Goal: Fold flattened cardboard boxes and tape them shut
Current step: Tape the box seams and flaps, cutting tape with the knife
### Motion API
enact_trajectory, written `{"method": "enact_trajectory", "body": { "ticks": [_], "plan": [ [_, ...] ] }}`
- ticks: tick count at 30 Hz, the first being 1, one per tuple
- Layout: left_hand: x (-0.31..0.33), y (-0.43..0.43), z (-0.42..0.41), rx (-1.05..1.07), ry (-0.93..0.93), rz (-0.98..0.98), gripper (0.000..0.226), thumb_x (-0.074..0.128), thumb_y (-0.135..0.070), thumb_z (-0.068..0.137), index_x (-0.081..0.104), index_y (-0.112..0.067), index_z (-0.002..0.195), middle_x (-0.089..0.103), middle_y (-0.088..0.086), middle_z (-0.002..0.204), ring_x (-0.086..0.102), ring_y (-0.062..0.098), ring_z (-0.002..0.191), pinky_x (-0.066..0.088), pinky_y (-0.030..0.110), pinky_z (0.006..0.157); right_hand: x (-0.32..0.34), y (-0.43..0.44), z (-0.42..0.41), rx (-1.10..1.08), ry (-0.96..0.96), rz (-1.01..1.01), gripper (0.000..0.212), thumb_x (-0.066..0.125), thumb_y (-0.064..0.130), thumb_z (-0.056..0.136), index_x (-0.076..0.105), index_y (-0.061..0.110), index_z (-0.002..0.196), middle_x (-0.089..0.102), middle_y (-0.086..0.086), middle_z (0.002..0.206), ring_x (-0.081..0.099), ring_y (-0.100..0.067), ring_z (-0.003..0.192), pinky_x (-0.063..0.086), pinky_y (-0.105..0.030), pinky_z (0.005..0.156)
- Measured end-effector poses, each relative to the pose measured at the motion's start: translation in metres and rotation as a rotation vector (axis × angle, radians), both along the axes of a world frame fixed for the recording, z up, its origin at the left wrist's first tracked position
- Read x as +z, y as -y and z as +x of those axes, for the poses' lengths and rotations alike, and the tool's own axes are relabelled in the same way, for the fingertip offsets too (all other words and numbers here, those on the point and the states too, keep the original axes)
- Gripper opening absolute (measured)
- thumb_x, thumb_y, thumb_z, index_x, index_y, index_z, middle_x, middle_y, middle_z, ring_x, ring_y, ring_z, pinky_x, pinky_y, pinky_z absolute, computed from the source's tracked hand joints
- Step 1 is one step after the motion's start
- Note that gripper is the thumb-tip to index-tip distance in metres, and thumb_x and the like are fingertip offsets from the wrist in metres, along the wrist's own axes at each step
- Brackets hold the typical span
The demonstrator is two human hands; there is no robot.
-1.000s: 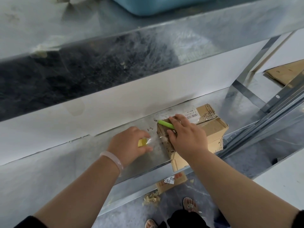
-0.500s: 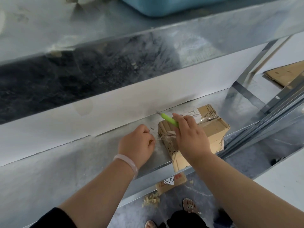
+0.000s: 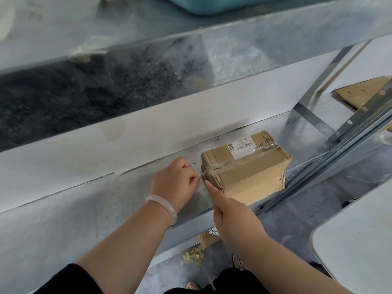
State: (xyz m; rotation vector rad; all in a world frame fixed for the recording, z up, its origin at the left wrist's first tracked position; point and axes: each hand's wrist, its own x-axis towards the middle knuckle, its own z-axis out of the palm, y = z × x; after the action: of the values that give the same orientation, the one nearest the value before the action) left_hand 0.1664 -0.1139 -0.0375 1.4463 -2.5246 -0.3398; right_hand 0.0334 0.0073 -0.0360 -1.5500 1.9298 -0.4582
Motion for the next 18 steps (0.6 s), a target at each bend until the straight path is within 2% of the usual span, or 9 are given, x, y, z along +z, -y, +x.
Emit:
{"method": "enact_trajectory", "body": {
  "ticks": [6,10,15,18],
  "plan": [
    [0.0,-0.001,-0.002,-0.007,-0.001,-0.004,0.019,0.055,-0.041,0.091,0.072,-0.032,0.091,0.051,-0.013,0.1,0.056,0.009,0.08,0.049,0.026,0.066,0.0,0.013,0.005,0.01,-0.126,0.078,0.063,0.03,0.022,0.105,-0.003,0.048,0.152,0.052,0.001,0.091,0.059,-0.02,0.081,0.05,-0.035,0.069],
    [-0.002,0.0,-0.004,0.0,0.003,-0.004,0.02,0.054,-0.04,0.091,0.072,-0.03,0.089,0.052,-0.013,0.1,0.056,0.01,0.079,0.052,0.029,0.067,-0.002,0.013,0.006,0.017,-0.181,0.13,0.068,0.031,0.019,0.105,-0.011,0.048,0.15,0.046,0.002,0.092,0.056,-0.019,0.077,0.047,-0.033,0.067],
    [-0.003,0.0,-0.005,0.0,0.006,-0.014,0.02,0.056,-0.04,0.09,0.073,-0.028,0.089,0.053,-0.012,0.1,0.057,0.011,0.078,0.049,0.027,0.064,-0.006,0.02,0.005,0.036,-0.259,0.167,0.076,0.034,0.014,0.103,-0.015,0.046,0.15,0.055,-0.005,0.113,0.052,-0.019,0.075,0.044,-0.031,0.064],
    [-0.004,0.0,-0.004,-0.002,0.004,-0.035,0.022,0.055,-0.039,0.091,0.073,-0.027,0.09,0.052,-0.013,0.1,0.056,0.01,0.076,0.048,0.025,0.062,-0.008,0.014,0.004,0.048,-0.28,0.17,0.078,0.035,0.013,0.103,-0.019,0.047,0.148,0.051,-0.003,0.106,0.053,-0.019,0.076,0.044,-0.03,0.063]
  ]
}}
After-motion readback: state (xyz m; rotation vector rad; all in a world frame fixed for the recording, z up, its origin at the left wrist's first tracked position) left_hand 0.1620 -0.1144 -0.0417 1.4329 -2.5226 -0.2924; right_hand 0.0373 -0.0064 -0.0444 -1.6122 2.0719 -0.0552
